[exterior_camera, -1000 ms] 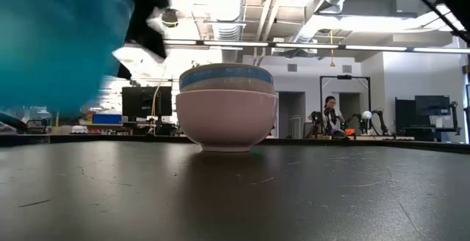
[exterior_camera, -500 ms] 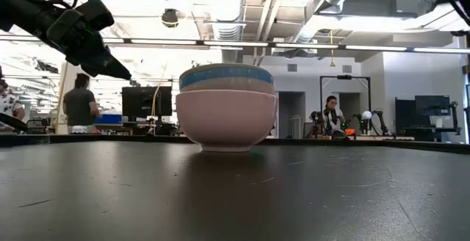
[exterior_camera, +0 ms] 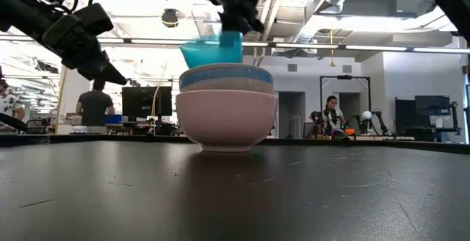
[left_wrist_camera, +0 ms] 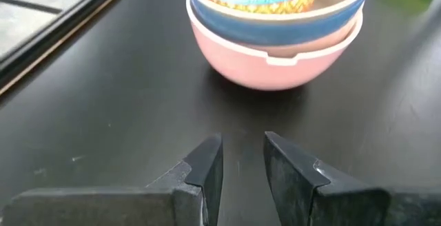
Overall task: Nest bowls inside each other
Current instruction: Stack the dark blue transparent bowl on top of the light blue bowl
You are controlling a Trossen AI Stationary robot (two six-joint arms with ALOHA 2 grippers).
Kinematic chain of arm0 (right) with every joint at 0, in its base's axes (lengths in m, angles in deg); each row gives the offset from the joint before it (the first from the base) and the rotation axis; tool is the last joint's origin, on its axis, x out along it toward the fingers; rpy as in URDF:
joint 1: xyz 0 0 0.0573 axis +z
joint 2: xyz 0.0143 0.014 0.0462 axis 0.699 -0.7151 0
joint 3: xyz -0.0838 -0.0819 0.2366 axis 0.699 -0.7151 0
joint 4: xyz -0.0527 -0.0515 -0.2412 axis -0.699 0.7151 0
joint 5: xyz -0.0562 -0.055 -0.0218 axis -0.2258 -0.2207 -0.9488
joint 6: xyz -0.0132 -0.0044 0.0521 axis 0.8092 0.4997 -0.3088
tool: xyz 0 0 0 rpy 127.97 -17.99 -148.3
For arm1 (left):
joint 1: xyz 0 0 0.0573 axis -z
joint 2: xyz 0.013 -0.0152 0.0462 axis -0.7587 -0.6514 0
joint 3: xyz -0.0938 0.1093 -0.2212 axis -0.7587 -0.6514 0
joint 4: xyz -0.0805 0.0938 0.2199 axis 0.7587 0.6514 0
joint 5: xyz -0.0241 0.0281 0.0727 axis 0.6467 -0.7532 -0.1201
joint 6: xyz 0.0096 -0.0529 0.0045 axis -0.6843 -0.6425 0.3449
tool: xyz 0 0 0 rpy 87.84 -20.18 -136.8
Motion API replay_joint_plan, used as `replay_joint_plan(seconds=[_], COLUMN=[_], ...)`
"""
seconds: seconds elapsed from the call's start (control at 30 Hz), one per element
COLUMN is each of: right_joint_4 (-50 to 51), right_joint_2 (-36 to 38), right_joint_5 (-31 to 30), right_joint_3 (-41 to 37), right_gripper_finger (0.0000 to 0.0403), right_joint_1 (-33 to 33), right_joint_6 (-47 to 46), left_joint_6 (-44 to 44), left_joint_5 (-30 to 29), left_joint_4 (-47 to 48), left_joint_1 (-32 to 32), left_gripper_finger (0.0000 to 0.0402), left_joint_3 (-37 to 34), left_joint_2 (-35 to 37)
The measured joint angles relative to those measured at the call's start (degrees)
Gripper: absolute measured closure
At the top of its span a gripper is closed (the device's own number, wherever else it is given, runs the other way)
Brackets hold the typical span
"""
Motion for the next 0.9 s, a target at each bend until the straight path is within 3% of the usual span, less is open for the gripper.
replay_joint_plan(seconds=[0.23,0.5,0.73,0.9], right_joint_4=[-3.5,-10.5,-12.1,-11.8], right_joint_2=[1.6,3.7,4.0,4.0], right_joint_5=[1.6,4.1,4.6,3.9], right_joint_3=[-7.7,-16.1,-19.0,-19.0], right_gripper_finger=[0.0401,0.0401,0.0399,0.0368], right_joint_1=[-4.7,-5.2,-4.4,-3.6], right_joint_6=[-1.5,-1.9,-3.4,-3.7], left_joint_6=[-1.5,-2.2,-2.2,-2.2], left_joint_5=[0.0,-1.6,-1.7,-1.7], left_joint_4=[2.6,2.1,0.7,0.7], left_joint_1=[1.1,3.3,3.8,3.8], left_gripper_finger=[0.0307,0.0307,0.0307,0.0307], left_joint_3=[0.0,0.0,0.0,0.0], left_joint_2=[0.0,0.0,0.0,0.0])
